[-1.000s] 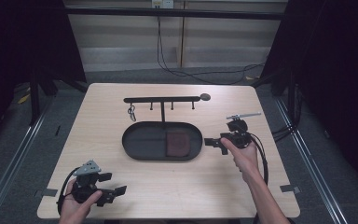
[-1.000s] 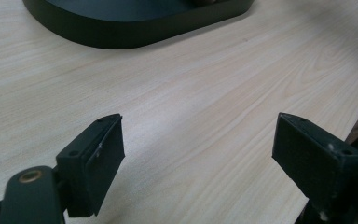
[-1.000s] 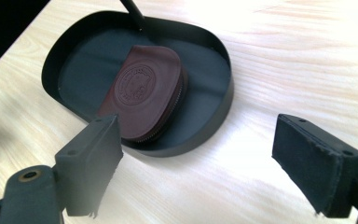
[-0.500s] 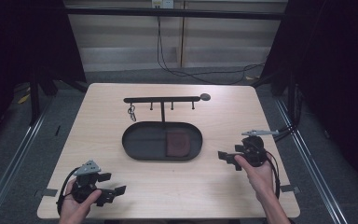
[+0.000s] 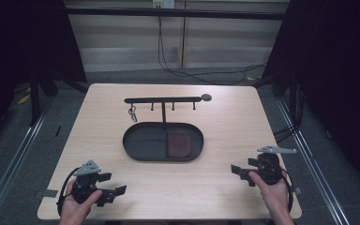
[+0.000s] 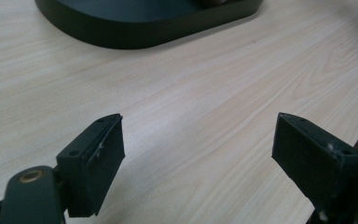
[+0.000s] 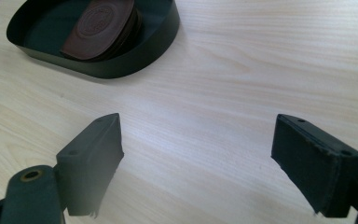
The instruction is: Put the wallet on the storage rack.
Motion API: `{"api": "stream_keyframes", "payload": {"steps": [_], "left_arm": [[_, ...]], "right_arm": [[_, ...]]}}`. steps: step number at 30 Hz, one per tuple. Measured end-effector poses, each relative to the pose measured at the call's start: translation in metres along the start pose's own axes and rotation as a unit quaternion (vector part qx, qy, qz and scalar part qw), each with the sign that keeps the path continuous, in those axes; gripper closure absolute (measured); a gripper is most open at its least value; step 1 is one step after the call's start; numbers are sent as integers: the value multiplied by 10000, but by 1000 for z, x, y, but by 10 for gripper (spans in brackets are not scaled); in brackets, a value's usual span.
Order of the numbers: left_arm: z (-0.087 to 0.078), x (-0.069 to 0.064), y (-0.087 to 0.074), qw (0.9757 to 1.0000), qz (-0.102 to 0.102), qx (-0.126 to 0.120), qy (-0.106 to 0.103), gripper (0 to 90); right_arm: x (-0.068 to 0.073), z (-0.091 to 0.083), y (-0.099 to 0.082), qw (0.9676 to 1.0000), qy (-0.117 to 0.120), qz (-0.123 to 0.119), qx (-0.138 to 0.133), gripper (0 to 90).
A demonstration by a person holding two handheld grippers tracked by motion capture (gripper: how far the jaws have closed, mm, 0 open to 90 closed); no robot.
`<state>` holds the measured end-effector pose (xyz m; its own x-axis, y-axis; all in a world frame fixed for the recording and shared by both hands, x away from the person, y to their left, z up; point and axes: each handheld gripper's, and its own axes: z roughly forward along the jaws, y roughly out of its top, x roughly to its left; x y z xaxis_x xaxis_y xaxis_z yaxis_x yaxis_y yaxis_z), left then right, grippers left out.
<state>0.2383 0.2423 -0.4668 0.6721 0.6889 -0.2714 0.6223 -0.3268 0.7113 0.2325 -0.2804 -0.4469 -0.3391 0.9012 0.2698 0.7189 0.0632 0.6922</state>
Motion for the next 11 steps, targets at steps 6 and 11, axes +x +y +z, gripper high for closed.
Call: {"api": "stream_keyframes", "payload": {"steps": [6, 11], "left_arm": [[1, 1, 0, 10000, -30, 47, 26, 166], [0, 1, 0, 10000, -18, 55, -8, 166]], "right_arm": [[-16, -3, -20, 9996, -54, 257, -88, 158], [-25, 0, -31, 9990, -114, 412, 140, 155]]}}
